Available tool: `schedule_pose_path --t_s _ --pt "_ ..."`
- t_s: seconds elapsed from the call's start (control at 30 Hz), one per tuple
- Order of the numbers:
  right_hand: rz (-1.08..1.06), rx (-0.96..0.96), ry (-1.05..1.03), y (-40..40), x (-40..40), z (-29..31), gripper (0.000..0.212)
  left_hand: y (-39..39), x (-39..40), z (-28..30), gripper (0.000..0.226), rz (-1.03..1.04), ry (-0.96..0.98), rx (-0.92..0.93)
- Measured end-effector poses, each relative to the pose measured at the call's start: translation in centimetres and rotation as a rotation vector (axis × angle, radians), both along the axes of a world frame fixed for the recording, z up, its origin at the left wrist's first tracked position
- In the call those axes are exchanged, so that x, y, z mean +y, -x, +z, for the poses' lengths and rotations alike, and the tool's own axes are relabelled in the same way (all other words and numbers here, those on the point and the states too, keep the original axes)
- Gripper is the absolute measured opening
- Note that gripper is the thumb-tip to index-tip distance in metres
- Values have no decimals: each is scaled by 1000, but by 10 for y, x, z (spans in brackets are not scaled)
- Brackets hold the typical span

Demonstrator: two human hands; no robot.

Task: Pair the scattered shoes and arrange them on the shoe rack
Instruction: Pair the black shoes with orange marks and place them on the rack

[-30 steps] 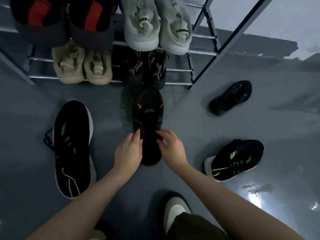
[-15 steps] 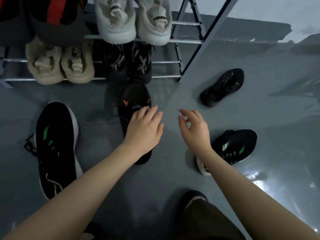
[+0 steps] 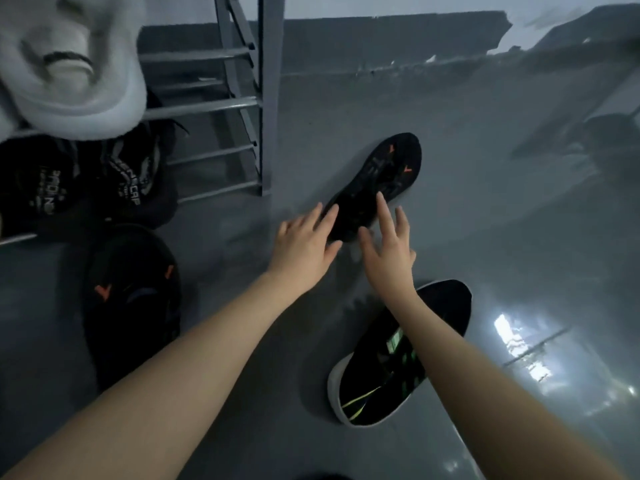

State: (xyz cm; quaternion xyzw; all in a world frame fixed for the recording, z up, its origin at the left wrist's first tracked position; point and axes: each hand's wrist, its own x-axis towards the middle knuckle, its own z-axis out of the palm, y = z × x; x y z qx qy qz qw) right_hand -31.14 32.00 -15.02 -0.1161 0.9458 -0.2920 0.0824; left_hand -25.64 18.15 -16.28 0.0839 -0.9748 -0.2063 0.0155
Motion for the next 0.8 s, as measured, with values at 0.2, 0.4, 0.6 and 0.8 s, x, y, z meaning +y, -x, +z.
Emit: schedule_pose_path --t_s 0.2,0.4,0.6,0.8 --pt "39 -21 98 23 -11 -7 47 28 1 -15 86 -7 -94 -51" --pt "10 76 113 15 -13 -17 30 38 -1 -13 80 60 -140 -6" --pt "28 123 201 -21 -8 -7 24 -17 6 -4 75 139 -198 161" --pt "110 101 324 -93 -12 13 27 -102 4 30 69 223 -224 187"
